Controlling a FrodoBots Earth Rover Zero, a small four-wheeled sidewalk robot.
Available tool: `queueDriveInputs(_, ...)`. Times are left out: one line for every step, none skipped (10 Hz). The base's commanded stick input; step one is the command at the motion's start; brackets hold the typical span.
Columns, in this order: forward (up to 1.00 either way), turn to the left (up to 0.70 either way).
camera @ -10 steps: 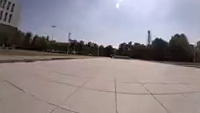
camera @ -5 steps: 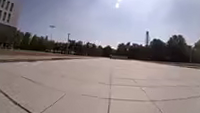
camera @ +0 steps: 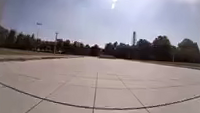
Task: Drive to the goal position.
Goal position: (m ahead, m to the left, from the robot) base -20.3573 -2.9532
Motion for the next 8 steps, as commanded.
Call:
queueDriveInputs(-1.00, -0.01)
queueDriveInputs(-1.00, -0.01)
queueDriveInputs(-1.00, -0.01)
queueDriveInputs(-1.00, -0.01)
queueDriveInputs(-1.00, -0.01)
queueDriveInputs(-1.00, -0.01)
queueDriveInputs(-1.00, -0.01)
queueDriveInputs(-1.00, -0.01)
